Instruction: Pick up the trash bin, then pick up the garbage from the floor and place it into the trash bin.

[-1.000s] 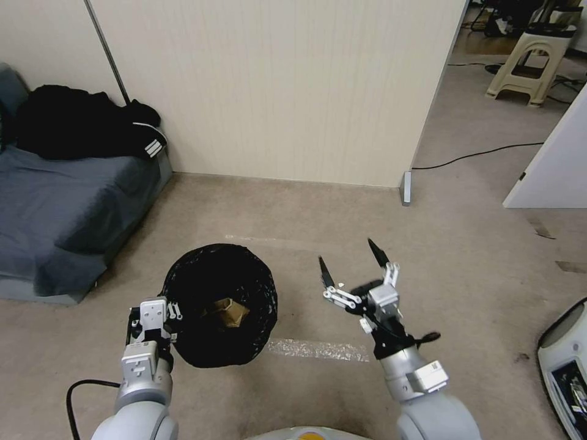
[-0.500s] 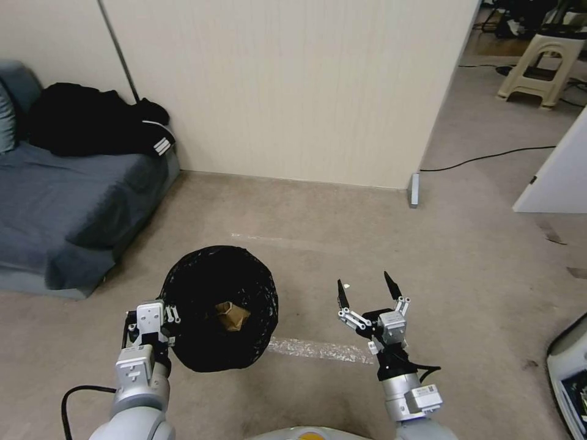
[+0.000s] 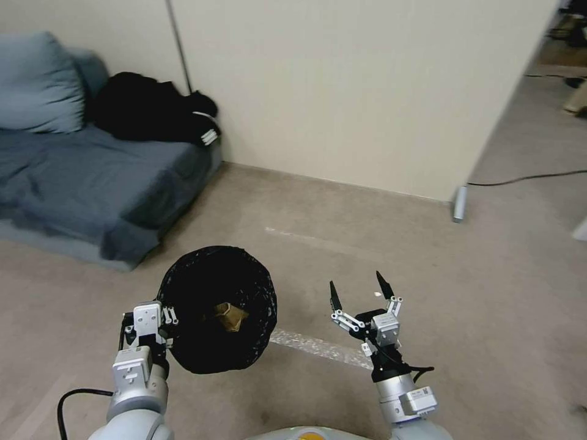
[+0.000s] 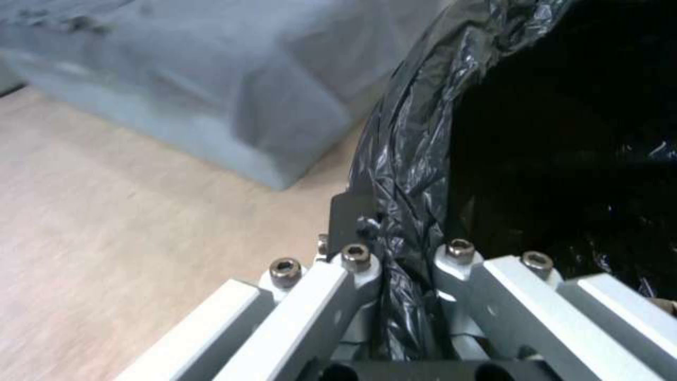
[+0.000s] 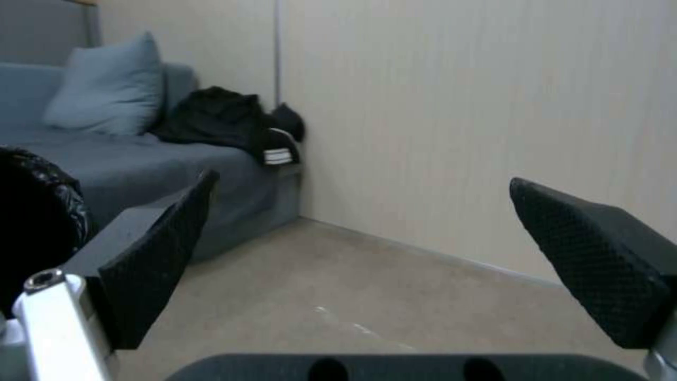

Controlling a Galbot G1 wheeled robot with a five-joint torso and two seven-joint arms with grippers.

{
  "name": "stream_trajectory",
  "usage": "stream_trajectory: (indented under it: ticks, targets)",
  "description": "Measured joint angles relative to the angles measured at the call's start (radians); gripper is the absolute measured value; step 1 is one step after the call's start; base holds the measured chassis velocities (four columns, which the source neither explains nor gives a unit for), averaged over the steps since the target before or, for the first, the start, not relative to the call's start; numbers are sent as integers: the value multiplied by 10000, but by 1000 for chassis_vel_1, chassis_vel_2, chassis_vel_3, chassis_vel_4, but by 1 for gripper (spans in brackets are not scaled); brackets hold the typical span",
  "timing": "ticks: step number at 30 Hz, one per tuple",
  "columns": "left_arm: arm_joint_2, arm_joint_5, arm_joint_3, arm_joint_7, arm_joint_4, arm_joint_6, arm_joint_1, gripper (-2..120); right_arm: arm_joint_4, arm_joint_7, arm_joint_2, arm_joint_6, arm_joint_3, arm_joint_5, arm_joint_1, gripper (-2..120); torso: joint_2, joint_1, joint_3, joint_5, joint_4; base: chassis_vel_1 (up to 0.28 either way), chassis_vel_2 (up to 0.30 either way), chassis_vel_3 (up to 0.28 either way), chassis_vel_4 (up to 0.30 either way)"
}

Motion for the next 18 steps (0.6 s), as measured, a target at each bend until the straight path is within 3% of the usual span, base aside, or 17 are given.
stream_trajectory:
  ticks: [18]
  targets:
    - [-21,92,-17,-39,-26,29,17,1,127,-11,-149,-152,78,53,234,100,0,0,0,1,0,124,118,126,125]
